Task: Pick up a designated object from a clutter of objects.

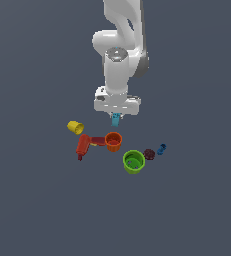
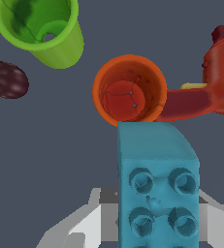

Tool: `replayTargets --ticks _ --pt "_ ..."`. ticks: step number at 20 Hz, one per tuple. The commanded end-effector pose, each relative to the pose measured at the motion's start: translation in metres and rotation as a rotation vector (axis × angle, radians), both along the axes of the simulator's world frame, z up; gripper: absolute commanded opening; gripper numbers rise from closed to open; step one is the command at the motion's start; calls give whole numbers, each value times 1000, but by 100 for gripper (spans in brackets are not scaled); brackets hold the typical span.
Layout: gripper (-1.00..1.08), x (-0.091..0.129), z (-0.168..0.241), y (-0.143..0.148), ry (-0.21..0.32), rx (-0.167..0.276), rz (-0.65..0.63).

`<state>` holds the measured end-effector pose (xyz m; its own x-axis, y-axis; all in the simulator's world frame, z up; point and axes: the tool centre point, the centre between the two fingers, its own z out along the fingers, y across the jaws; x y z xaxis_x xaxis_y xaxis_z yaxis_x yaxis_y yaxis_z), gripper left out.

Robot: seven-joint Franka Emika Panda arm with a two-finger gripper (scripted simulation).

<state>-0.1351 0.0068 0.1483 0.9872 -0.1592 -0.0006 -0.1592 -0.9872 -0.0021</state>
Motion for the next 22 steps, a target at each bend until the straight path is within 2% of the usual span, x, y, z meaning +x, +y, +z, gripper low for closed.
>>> replayTargets --ticks 1,22 --pt "-100 1 21 -6 0 1 0" --pt "-100 16 202 -65 0 0 -1"
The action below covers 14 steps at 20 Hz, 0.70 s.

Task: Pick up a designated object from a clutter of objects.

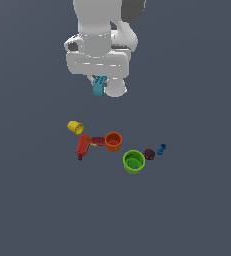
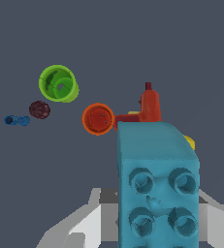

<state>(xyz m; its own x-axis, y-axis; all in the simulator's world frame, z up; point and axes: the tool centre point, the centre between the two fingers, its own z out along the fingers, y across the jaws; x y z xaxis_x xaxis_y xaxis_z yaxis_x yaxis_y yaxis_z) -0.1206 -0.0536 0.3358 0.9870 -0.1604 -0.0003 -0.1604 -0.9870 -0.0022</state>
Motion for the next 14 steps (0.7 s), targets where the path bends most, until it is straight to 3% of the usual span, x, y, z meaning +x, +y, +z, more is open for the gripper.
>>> replayTargets --ticks 1,14 --pt "-100 2 23 -7 0 -1 0" --pt "-100 12 90 -29 0 -2 0"
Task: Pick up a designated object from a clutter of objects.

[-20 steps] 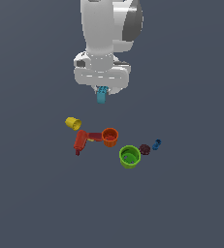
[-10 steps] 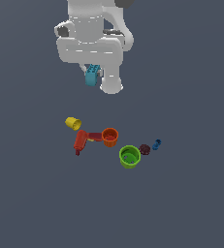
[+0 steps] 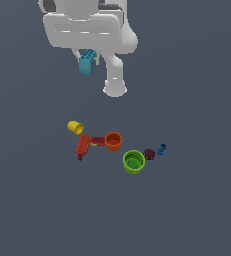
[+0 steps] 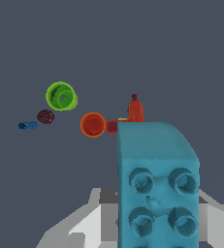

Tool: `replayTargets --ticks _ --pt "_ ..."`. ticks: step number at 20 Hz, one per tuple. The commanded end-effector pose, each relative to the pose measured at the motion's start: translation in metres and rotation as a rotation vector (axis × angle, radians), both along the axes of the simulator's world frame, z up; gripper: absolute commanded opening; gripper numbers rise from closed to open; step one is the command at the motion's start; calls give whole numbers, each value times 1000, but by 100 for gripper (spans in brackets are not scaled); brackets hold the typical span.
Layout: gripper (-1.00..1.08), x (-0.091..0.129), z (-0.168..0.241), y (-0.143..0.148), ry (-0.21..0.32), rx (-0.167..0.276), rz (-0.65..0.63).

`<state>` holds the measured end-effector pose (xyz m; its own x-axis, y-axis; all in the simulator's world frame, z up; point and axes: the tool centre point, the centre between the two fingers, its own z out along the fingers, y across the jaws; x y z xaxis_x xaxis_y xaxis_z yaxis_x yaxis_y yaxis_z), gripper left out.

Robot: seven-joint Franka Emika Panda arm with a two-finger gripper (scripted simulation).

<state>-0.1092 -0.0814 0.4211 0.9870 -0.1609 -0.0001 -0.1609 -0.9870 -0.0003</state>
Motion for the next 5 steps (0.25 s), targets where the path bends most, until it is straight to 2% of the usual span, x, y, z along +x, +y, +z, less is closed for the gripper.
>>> replayTargets --ticks 1,5 --pt "-100 1 7 -2 0 0 0" --pt "-100 2 10 -3 0 0 0"
